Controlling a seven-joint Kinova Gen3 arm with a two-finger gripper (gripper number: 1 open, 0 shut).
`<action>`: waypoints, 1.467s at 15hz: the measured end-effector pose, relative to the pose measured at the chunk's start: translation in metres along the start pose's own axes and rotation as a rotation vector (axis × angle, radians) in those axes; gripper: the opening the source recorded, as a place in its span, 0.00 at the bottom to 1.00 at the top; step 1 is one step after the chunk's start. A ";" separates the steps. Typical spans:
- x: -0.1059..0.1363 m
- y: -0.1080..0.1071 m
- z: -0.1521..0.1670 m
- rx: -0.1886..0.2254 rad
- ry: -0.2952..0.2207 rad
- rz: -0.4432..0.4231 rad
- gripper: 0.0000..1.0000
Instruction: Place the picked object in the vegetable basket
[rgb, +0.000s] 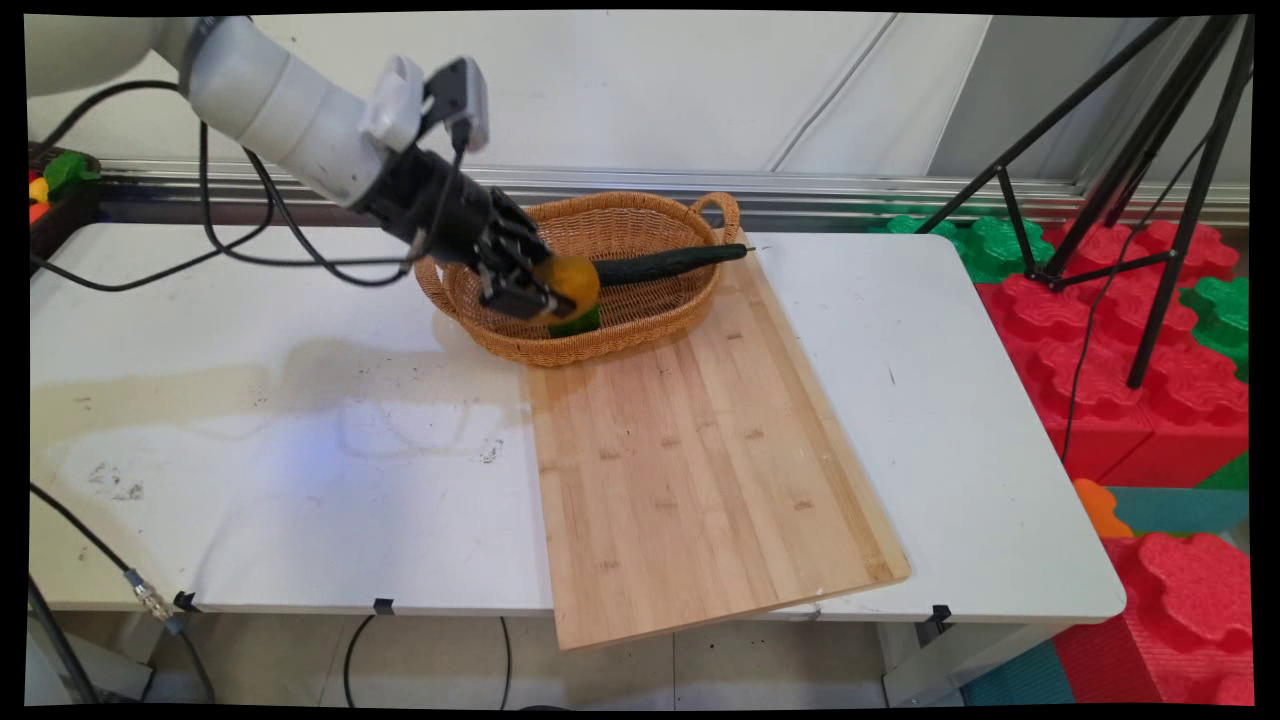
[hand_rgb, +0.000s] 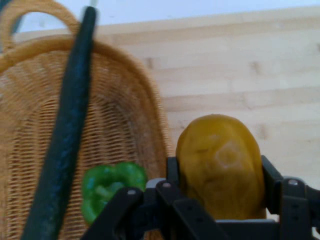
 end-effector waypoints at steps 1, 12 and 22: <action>-0.001 -0.006 -0.004 0.015 0.012 -0.021 0.00; -0.019 -0.083 0.004 0.162 0.066 -0.185 0.00; -0.025 -0.142 0.068 0.181 0.064 -0.288 0.00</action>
